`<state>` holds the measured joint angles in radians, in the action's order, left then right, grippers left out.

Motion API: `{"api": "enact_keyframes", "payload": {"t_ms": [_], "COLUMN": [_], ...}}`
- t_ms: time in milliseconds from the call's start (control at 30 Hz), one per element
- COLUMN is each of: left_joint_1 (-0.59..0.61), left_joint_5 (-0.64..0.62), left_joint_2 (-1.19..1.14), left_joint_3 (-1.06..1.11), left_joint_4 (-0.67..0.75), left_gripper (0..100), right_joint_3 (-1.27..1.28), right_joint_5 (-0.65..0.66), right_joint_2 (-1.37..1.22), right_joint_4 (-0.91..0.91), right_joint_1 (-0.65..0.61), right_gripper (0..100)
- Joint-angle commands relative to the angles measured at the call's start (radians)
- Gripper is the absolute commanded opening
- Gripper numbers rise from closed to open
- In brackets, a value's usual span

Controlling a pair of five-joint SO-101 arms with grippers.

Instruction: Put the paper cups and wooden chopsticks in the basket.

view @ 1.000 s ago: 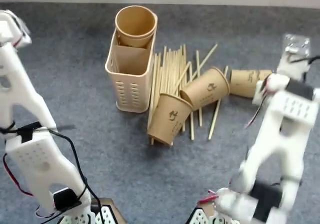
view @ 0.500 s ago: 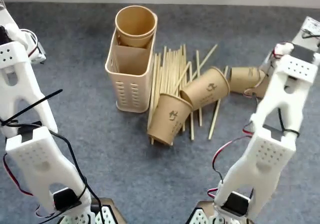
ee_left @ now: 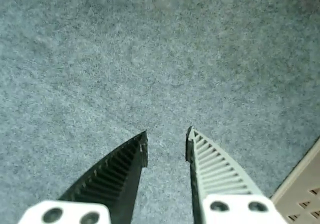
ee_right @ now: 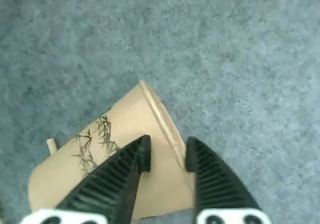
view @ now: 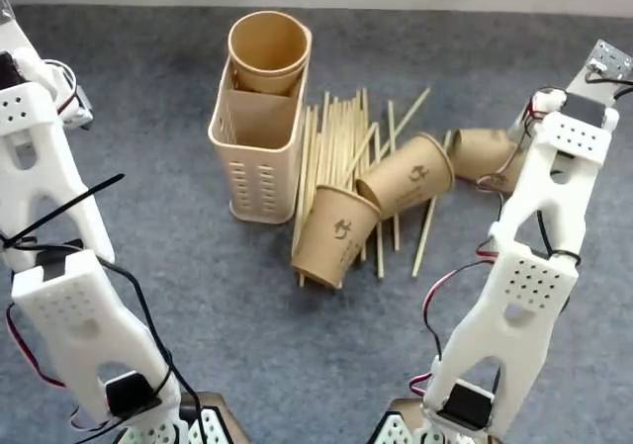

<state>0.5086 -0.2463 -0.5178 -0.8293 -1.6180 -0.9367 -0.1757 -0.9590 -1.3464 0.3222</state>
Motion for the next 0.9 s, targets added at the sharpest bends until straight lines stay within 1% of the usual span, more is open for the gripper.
{"api": "enact_keyframes", "payload": {"t_ms": [0,67,167,300,367,400,500,567,633,733,800,867], "left_joint_1": [-0.024,-0.024,-0.024,-0.024,-0.024,-0.024,-0.024,-0.024,-0.024,-0.024,-0.024,-0.022], "left_joint_5": [0.012,0.012,0.012,0.012,0.012,0.012,0.012,0.012,0.012,0.012,0.012,0.012], "left_joint_2": [0.045,0.045,0.045,0.045,0.045,0.045,0.045,0.045,0.045,0.045,0.045,0.045], "left_joint_3": [-0.002,-0.001,-0.001,-0.001,-0.001,-0.001,-0.001,-0.001,-0.001,-0.002,-0.002,0.001], "left_joint_4": [0.012,0.012,-0.006,-0.008,-0.008,-0.008,-0.009,-0.009,-0.009,-0.009,-0.009,-0.011], "left_gripper": [14,14,14,14,14,14,14,14,14,14,14,14], "right_joint_3": [-0.024,-0.07,-0.254,-0.667,-0.878,-0.886,-0.746,-0.684,-0.679,-0.668,-0.638,-0.588], "right_joint_5": [-0.006,-0.006,0.003,0.069,0.1,0.129,0.264,0.311,0.344,0.411,0.456,0.486], "right_joint_2": [-0.036,-0.033,-0.033,-0.033,-0.022,0.016,0.173,0.265,0.352,0.47,0.515,0.545], "right_joint_4": [-0.051,-0.091,-0.193,-0.341,-0.377,-0.363,-0.312,-0.285,-0.259,-0.196,-0.15,-0.139], "right_joint_1": [-0.024,-0.015,-0.001,0.002,-0.005,-0.021,-0.065,-0.096,-0.139,-0.245,-0.328,-0.38], "right_gripper": [0.4,0.6,0.5,0.5,0.5,0.5,0.5,0.5,0.5,0.5,0.5,0.5]}}
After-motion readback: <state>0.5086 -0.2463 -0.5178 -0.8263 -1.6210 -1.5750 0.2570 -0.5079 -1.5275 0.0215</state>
